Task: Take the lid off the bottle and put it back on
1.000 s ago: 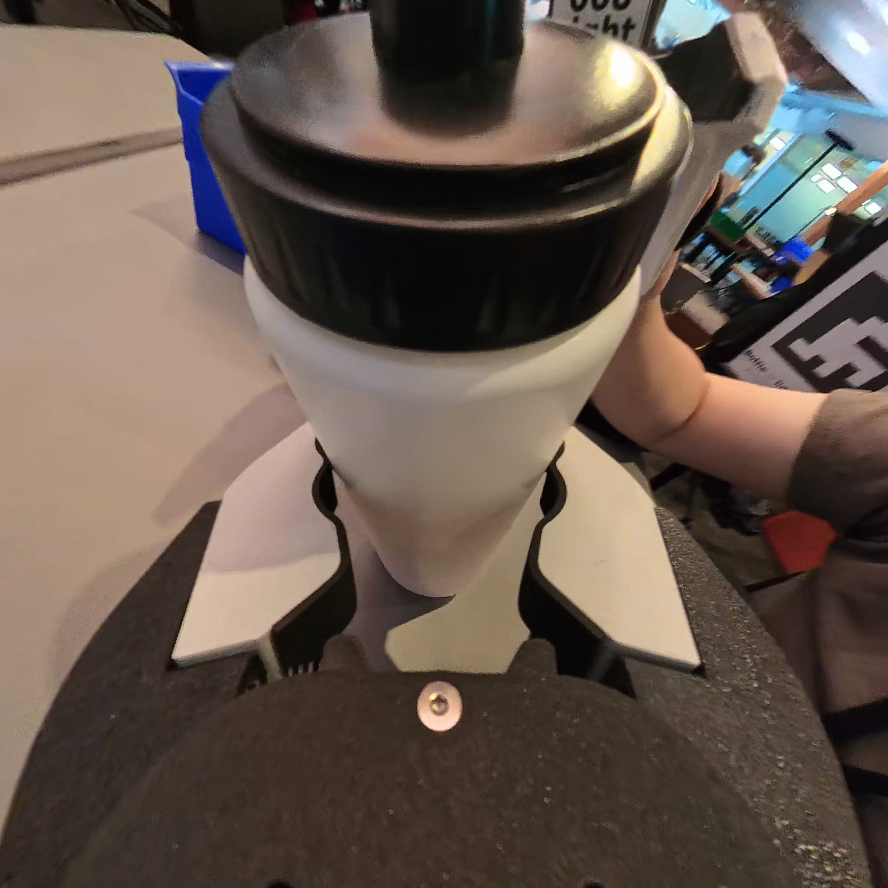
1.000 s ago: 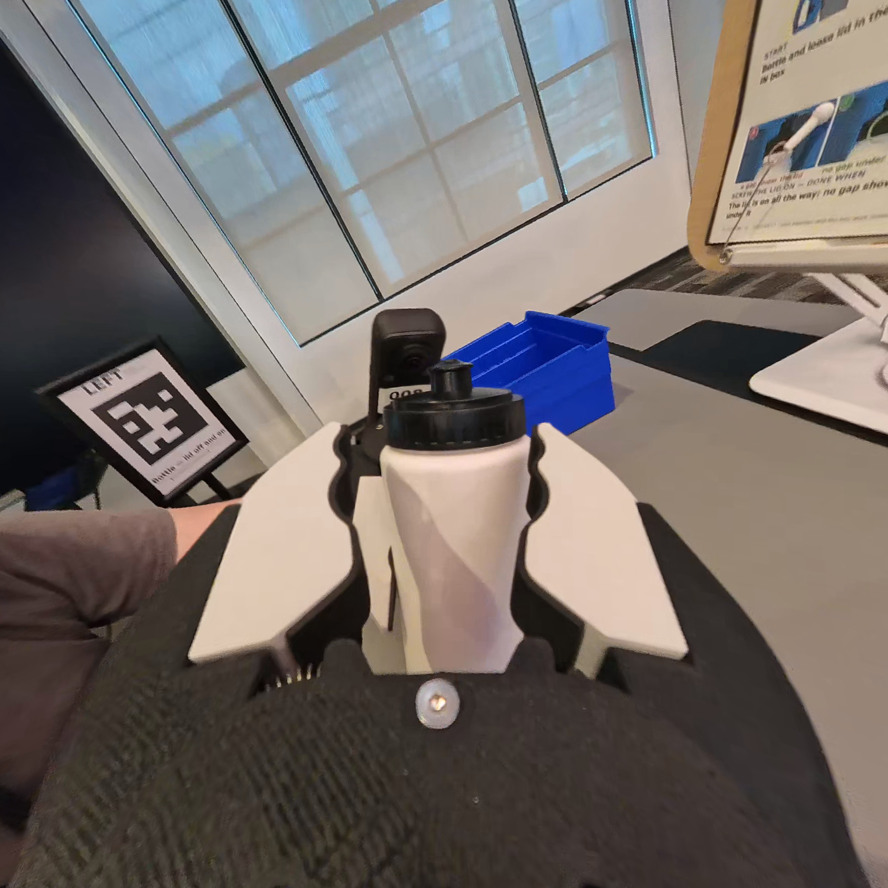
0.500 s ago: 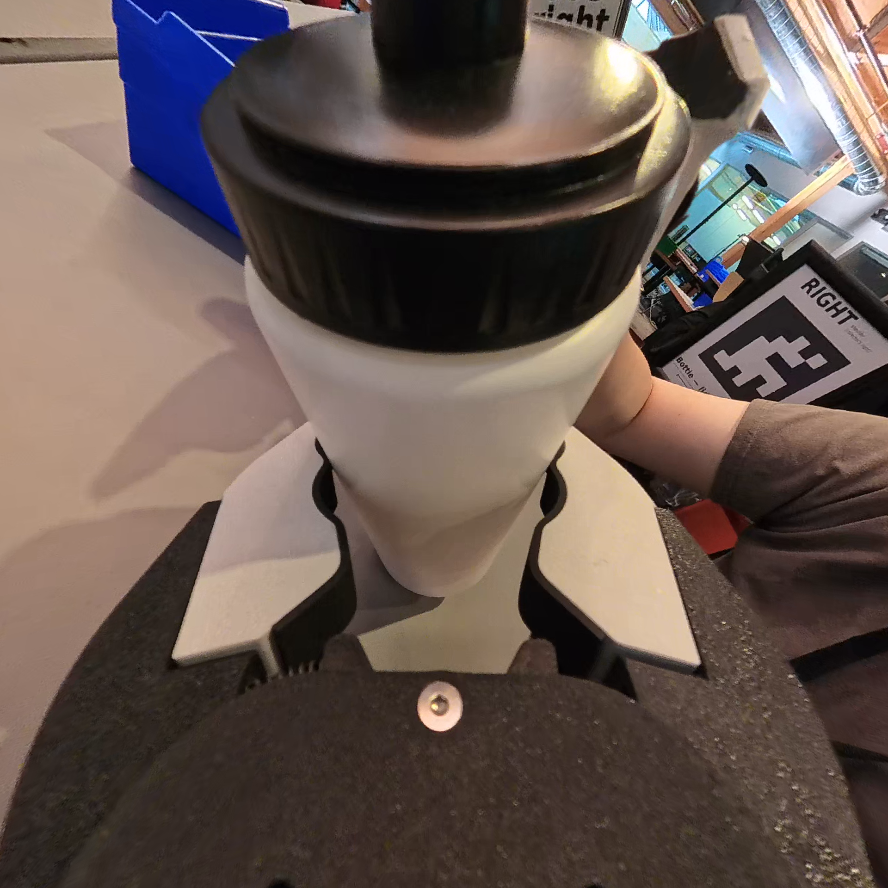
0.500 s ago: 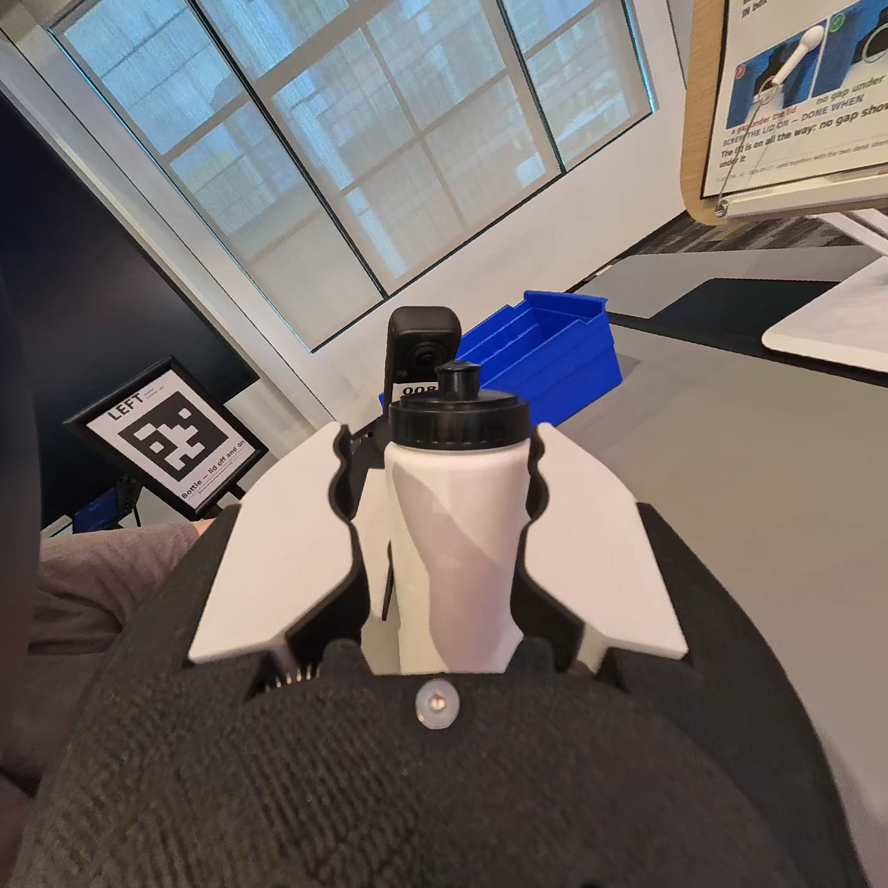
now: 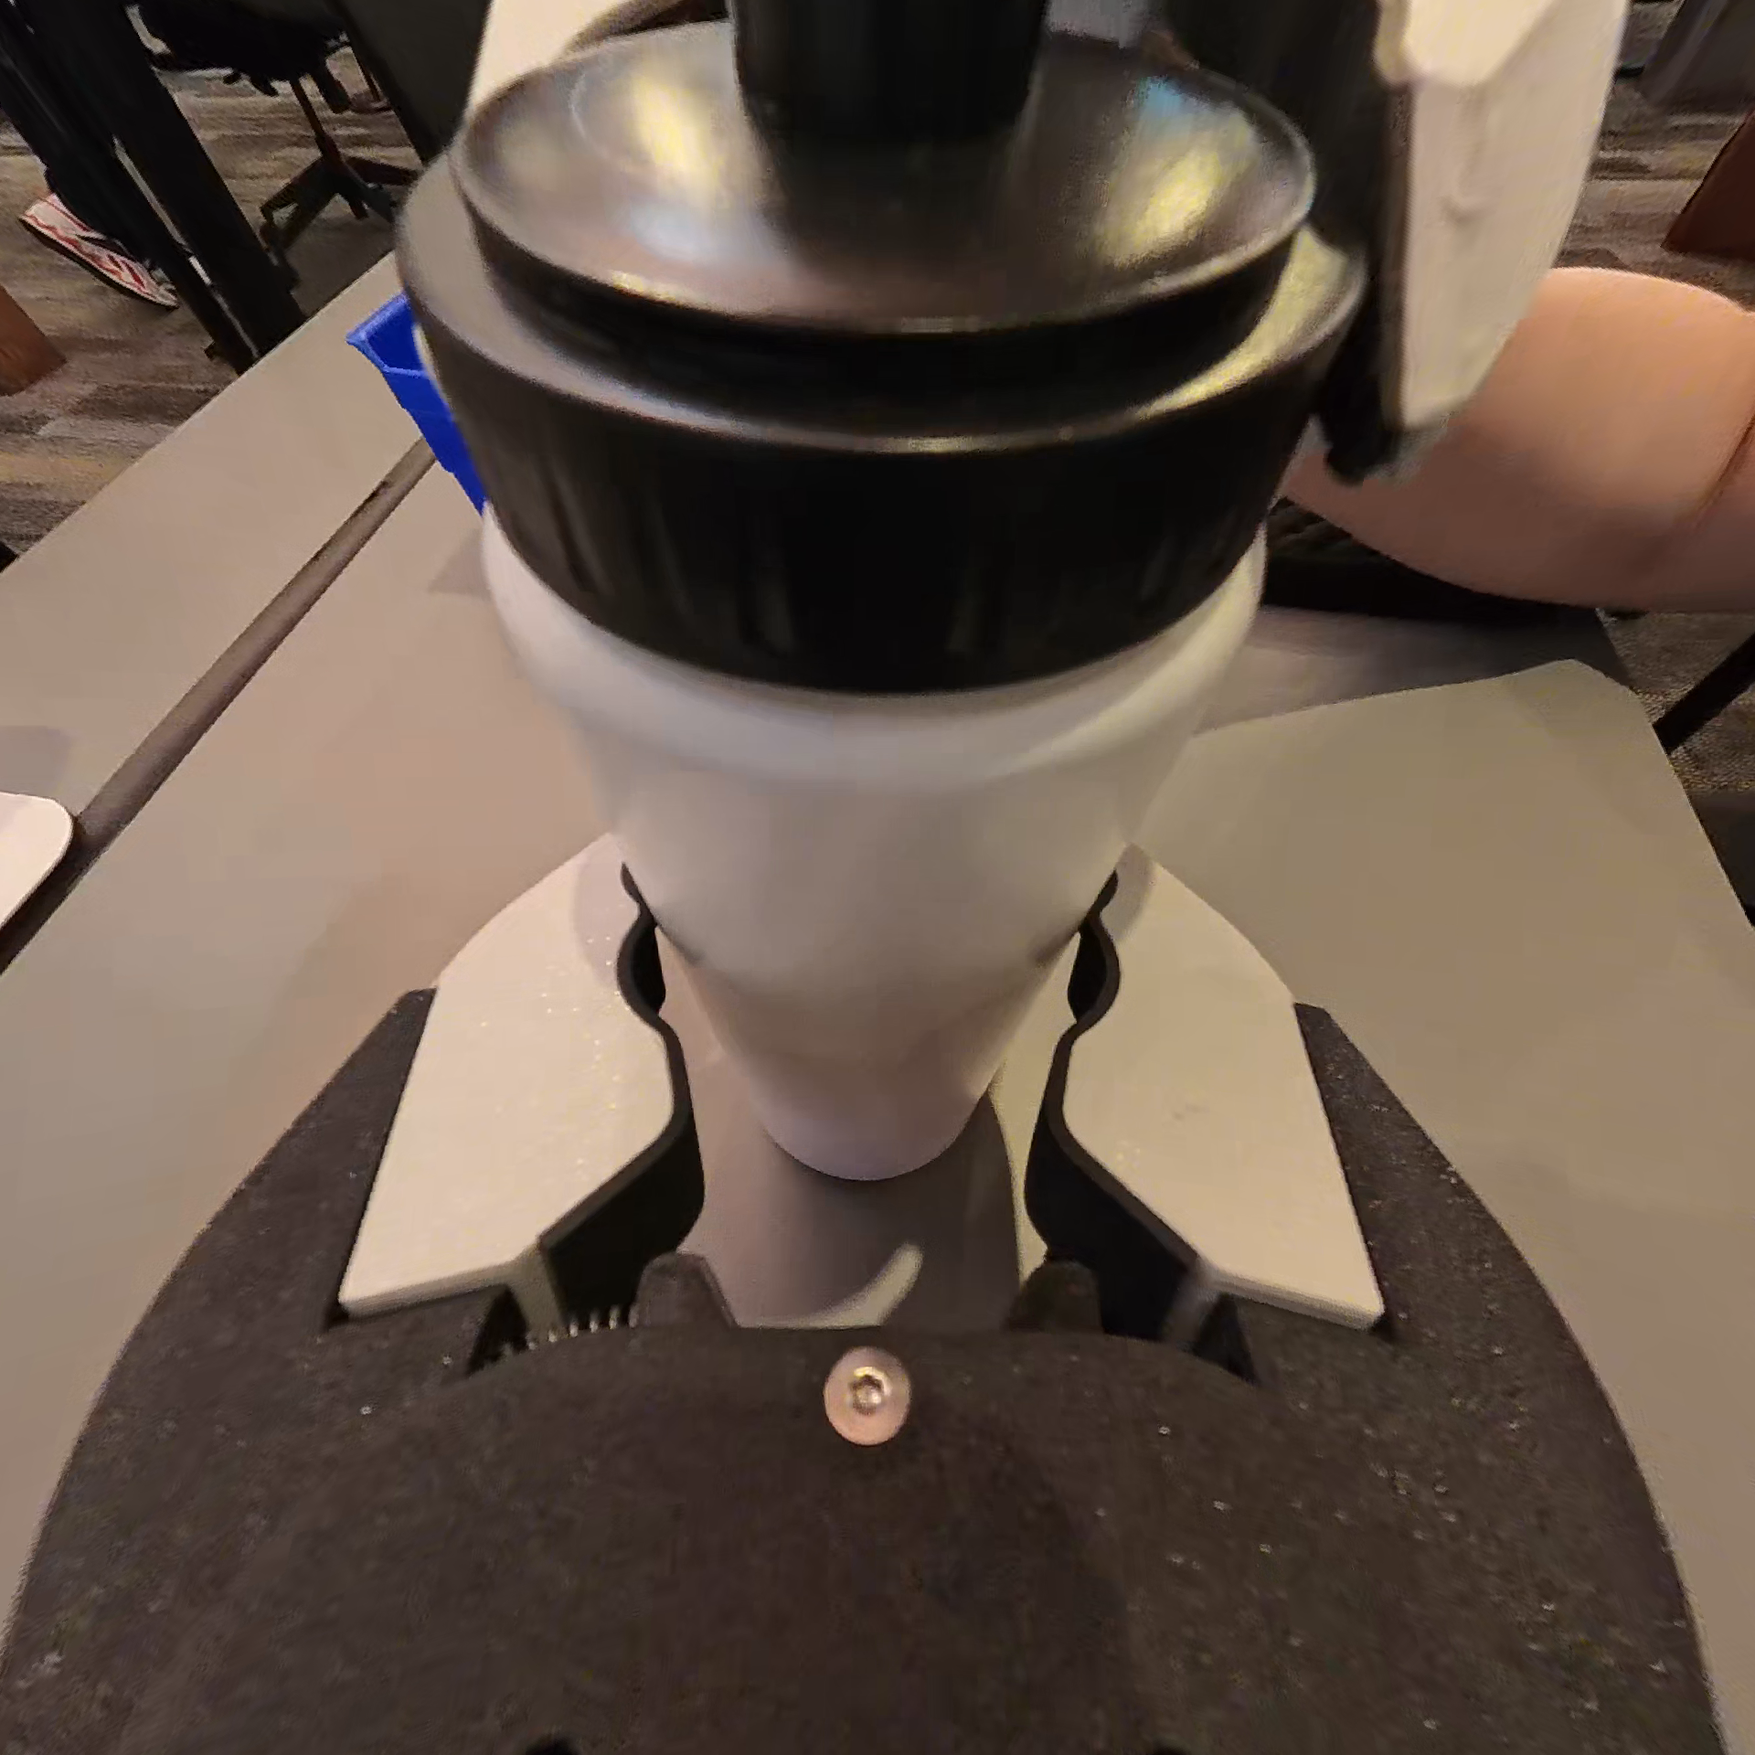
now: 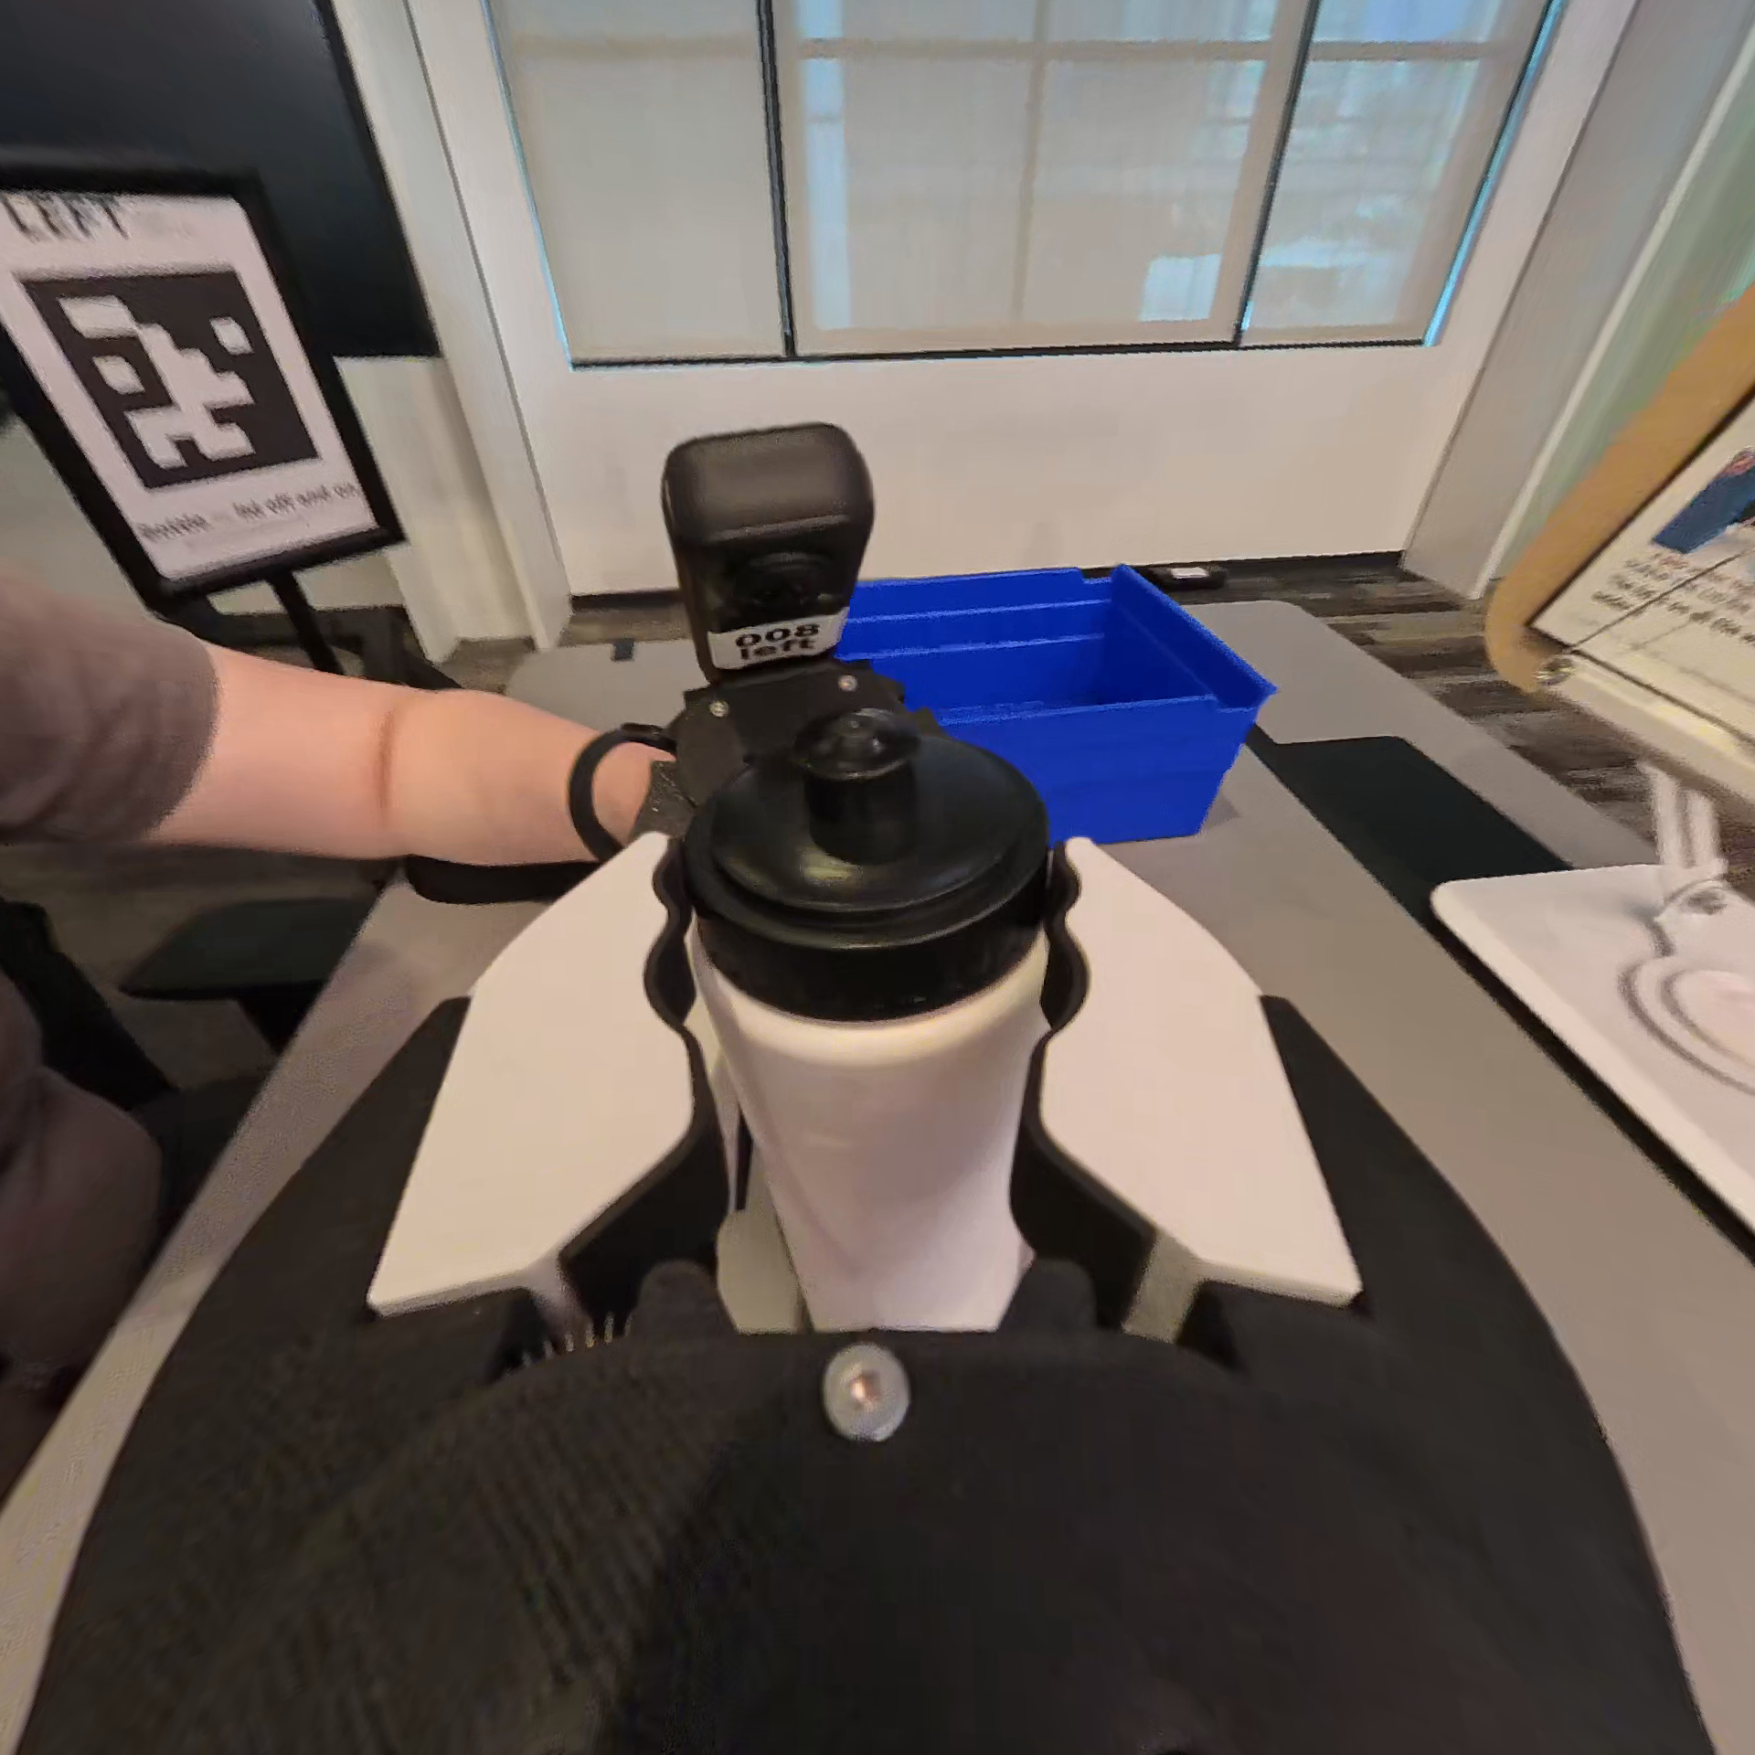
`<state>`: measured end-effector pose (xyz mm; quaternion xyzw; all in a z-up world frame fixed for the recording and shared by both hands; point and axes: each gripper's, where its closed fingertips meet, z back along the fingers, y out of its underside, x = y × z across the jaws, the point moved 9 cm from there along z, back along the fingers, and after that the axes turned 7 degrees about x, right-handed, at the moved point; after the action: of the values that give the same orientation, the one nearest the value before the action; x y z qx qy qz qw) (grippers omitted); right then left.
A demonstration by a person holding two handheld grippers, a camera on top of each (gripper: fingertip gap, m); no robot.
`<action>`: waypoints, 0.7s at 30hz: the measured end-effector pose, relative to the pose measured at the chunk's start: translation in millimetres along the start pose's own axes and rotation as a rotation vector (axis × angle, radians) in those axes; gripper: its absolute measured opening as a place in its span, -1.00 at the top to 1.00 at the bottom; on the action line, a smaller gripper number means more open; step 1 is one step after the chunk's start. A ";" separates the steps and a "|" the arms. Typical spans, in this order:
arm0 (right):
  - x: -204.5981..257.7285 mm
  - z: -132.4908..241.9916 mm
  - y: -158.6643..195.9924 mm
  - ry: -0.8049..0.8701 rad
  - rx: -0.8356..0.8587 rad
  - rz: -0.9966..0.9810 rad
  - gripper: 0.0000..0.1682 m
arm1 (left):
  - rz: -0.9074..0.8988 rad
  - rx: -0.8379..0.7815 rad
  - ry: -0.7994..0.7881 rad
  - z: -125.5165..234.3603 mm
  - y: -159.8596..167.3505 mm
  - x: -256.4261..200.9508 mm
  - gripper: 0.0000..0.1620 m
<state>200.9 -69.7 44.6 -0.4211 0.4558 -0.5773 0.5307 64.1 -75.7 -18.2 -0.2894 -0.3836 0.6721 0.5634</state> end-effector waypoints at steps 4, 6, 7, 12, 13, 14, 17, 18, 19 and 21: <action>-4.1 -0.8 2.4 0.047 -0.012 -0.049 0.14 | 0.053 0.001 -0.024 -0.4 0.9 2.4 -0.05; -5.8 -2.4 4.2 0.071 -0.041 -0.088 0.15 | 0.090 -0.010 -0.038 -0.4 2.1 4.8 -0.05; -5.6 -2.9 4.0 0.092 -0.042 -0.091 0.16 | 0.104 -0.011 -0.052 0.0 2.3 5.3 -0.05; -0.4 -5.2 1.0 0.190 -0.025 -0.062 0.19 | 0.138 -0.002 -0.098 1.5 2.3 7.0 -0.05; -0.6 -4.8 1.1 0.184 -0.018 -0.049 0.19 | 0.134 0.001 -0.092 1.6 2.1 7.3 -0.05; -1.1 -3.2 1.2 0.170 -0.005 -0.023 0.19 | 0.125 0.004 -0.088 1.5 1.9 7.3 -0.05; -2.0 2.2 -0.5 0.117 -0.004 0.030 0.16 | 0.088 0.003 -0.037 -1.1 1.0 4.5 -0.05; -2.1 2.7 -1.3 0.096 -0.010 0.017 0.14 | 0.083 0.005 -0.026 -2.3 0.4 3.0 -0.05; -1.7 2.5 -1.5 0.078 -0.013 0.005 0.14 | 0.071 0.006 -0.022 -3.1 -0.3 1.5 -0.05; -1.0 2.0 -2.2 0.082 -0.004 0.002 0.13 | 0.074 0.009 -0.018 -3.2 -0.4 0.9 -0.05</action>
<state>202.4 -68.8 47.2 -0.3977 0.4788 -0.5927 0.5112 66.8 -74.2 -19.5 -0.2949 -0.3746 0.6967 0.5361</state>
